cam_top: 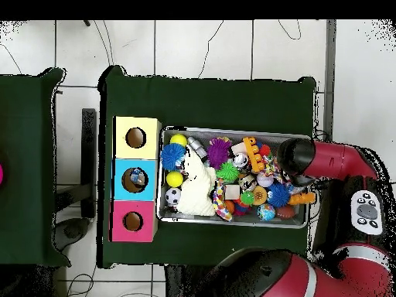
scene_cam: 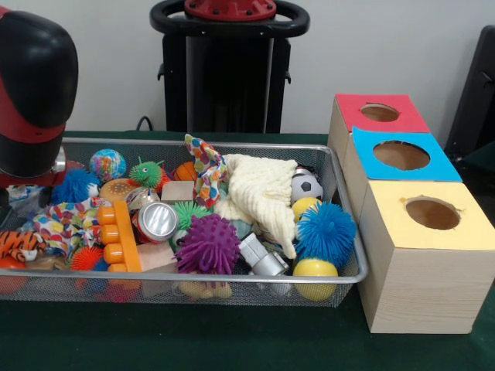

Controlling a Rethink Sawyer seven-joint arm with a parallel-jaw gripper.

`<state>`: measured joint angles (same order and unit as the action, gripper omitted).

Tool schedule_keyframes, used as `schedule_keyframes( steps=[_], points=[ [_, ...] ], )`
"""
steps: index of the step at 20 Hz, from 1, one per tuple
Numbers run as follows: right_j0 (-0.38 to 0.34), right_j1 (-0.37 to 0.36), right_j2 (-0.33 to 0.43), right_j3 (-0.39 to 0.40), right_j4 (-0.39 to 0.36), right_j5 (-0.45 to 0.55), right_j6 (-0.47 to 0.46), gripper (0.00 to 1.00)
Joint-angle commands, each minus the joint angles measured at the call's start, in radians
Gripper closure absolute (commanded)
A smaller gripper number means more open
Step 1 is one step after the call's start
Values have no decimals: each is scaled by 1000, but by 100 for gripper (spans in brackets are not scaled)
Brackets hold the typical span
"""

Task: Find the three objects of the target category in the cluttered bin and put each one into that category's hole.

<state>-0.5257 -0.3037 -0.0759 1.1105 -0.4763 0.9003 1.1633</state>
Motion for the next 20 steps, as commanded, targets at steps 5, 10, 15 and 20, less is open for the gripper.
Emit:
schedule_keyframes(
  steps=[5, 10, 15, 20],
  points=[
    [-26, 71, 78, 7, 1, 50, -29, 0],
    [-21, 72, 79, -4, 5, 58, -27, 100],
    [-17, 67, 79, 9, 4, 46, -19, 100],
    [-15, 68, 77, 7, 2, 44, -17, 100]
  ],
)
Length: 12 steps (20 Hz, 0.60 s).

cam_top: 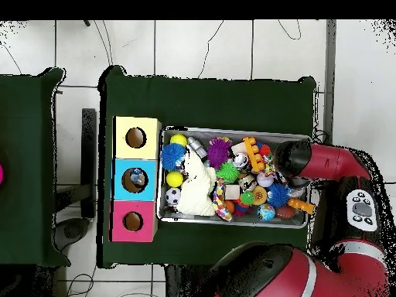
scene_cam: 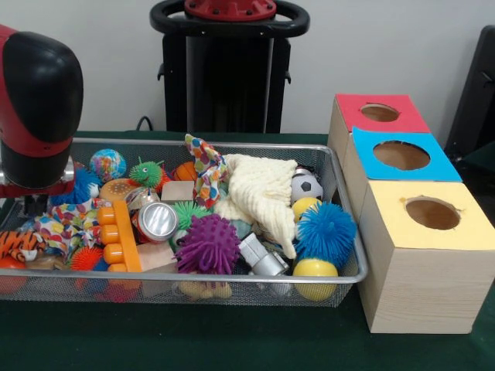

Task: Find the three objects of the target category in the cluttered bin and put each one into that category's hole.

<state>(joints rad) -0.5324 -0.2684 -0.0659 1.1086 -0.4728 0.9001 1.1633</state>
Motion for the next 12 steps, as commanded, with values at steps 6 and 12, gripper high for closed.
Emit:
schedule_keyframes(
  steps=[6, 12],
  points=[
    [-4, 21, 60, 18, -2, 36, -3, 100],
    [24, 11, 30, -4, -2, 128, 2, 100]
  ],
)
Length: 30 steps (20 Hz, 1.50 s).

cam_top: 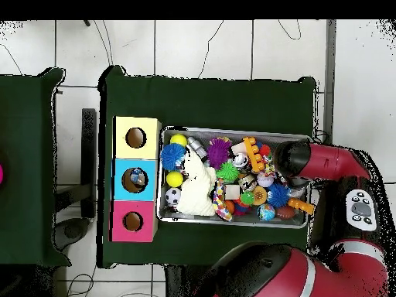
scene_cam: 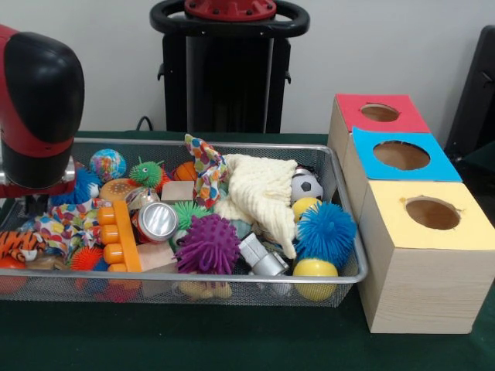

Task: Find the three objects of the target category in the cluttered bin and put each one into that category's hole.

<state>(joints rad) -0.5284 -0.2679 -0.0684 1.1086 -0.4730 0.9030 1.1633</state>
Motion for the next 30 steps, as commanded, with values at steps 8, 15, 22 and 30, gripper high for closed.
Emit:
schedule_keyframes(
  steps=[8, 15, 22, 30],
  points=[
    [17, 2, 33, 5, -2, 110, -1, 0],
    [14, -4, 37, 18, 2, 80, 11, 0],
    [51, -29, -12, 29, -7, 155, 33, 0],
    [104, -44, -37, 53, 5, 171, 70, 0]
  ],
)
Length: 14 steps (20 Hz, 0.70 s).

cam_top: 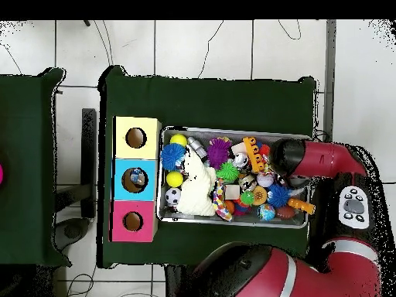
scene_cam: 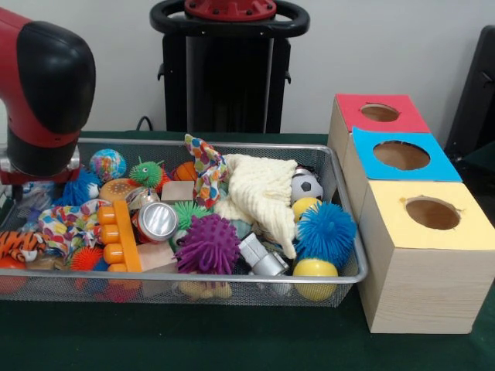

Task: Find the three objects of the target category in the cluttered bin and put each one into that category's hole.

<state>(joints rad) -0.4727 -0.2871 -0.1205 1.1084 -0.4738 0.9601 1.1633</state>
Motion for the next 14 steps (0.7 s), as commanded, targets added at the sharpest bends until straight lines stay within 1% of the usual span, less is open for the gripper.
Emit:
schedule_keyframes(
  steps=[1, 4, 8, 9, 14],
  points=[
    [53, -23, 17, 46, 9, 120, 69, 0],
    [67, -33, 16, 68, 15, 107, 78, 0],
    [83, -25, 22, 69, 27, 96, 95, 0],
    [65, -26, 22, 55, 26, 101, 74, 0],
    [52, -20, 22, 45, 25, 93, 64, 0]
  ],
)
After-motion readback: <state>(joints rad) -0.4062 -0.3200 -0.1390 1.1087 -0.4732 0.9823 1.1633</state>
